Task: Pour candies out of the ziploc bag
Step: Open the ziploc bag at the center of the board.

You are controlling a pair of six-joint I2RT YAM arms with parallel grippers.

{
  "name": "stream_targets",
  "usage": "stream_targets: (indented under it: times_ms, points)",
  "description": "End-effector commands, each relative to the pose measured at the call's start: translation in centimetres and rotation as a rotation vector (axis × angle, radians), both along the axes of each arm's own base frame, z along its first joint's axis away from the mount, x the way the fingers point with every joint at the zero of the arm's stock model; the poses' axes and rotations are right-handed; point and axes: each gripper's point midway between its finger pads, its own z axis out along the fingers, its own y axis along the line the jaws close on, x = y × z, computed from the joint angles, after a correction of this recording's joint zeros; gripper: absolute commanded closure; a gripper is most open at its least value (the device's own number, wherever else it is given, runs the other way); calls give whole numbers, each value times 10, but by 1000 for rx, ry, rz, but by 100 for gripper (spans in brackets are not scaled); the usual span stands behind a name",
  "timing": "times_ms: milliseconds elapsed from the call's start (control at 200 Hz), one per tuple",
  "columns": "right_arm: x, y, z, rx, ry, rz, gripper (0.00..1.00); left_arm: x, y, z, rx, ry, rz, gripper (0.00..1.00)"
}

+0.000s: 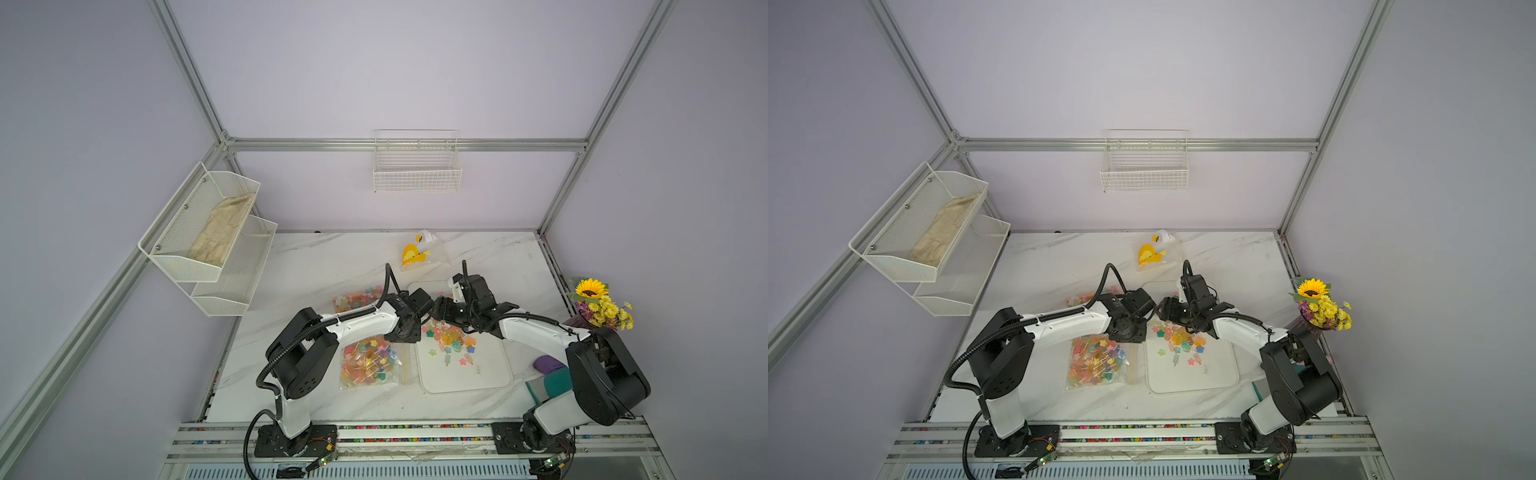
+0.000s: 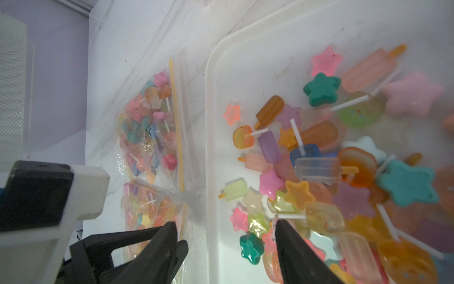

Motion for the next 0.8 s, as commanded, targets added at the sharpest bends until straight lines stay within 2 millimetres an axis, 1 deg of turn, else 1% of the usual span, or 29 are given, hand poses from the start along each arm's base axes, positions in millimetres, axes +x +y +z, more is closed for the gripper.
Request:
stream_targets:
  times_ms: [0, 280, 475, 795]
  points:
    - [2, -1, 4, 10, -23, -3, 33, 9, -17, 18, -53, -34, -2, 65]
    - [3, -1, 7, 12, -28, -4, 33, 4, -16, 11, -47, -11, -12, 71]
    - [3, -1, 8, 12, -31, -5, 33, 0, -15, 6, -41, 6, -17, 72]
    - [4, -2, 9, 14, -34, -7, 33, -2, -13, 5, -29, 9, -20, 82]
